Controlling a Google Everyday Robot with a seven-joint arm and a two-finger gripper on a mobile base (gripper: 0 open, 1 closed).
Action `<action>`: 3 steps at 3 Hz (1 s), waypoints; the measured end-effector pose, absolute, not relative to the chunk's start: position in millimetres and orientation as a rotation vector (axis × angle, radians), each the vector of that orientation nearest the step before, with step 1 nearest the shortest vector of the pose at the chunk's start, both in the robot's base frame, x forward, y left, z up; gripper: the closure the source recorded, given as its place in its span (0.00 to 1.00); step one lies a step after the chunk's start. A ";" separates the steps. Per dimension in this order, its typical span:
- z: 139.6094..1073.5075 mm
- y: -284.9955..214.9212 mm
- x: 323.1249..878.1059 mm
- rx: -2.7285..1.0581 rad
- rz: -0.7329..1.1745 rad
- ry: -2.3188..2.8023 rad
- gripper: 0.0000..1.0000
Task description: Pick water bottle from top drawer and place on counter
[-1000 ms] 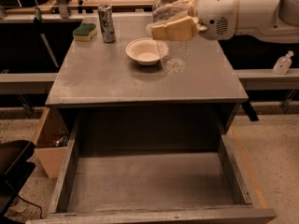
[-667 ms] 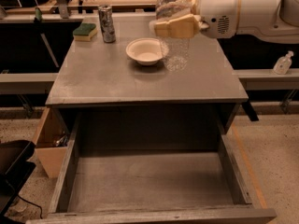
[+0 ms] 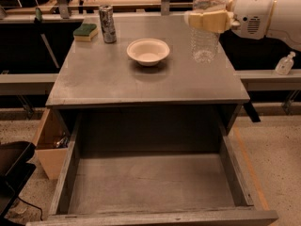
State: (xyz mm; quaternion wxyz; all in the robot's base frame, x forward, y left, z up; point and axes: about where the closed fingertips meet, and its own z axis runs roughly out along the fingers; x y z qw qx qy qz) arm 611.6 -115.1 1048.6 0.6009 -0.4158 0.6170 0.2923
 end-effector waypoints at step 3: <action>993.1 -173.9 643.9 -0.748 0.651 1.381 1.00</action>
Offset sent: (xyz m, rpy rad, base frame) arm 0.0386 -0.0777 -0.0668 0.2095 -0.0552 -0.1688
